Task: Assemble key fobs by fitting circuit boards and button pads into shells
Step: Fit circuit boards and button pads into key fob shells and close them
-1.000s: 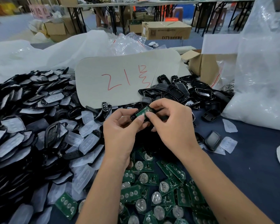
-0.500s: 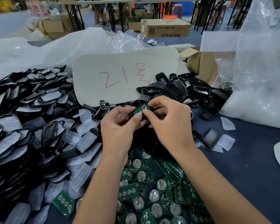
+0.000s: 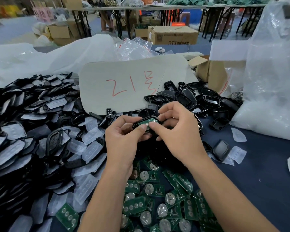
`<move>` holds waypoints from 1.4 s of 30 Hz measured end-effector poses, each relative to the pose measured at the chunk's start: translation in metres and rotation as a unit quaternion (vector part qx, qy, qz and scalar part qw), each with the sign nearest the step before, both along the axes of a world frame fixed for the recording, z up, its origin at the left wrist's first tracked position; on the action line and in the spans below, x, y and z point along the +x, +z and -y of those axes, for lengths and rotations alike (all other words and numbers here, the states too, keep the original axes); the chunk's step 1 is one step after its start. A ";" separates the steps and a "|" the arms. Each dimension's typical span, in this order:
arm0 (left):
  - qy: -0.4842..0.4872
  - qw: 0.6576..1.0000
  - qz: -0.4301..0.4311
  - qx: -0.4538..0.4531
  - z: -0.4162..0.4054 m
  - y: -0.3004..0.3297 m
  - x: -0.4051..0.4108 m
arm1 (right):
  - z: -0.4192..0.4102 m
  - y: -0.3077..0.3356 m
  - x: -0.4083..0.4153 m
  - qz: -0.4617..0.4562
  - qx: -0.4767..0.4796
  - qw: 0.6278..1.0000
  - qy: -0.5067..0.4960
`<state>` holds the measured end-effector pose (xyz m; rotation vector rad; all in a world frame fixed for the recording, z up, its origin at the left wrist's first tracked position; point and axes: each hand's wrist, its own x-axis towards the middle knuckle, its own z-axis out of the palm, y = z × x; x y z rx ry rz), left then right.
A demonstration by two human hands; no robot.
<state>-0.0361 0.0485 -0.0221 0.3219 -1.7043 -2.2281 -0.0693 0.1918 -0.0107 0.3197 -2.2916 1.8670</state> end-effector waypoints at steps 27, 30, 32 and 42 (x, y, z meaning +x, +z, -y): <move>0.397 0.905 -0.146 -0.052 0.061 0.017 0.005 | 0.090 0.021 0.017 -0.228 0.464 0.798 0.309; 0.398 0.904 -0.153 -0.039 0.060 0.019 0.006 | 0.097 0.025 0.018 -0.268 0.496 0.776 0.283; 0.416 0.894 -0.158 -0.044 0.060 0.021 0.005 | 0.103 0.026 0.020 -0.287 0.494 0.774 0.273; 0.423 0.893 -0.148 -0.042 0.057 0.019 0.003 | 0.092 0.014 0.016 -0.262 0.428 0.824 0.263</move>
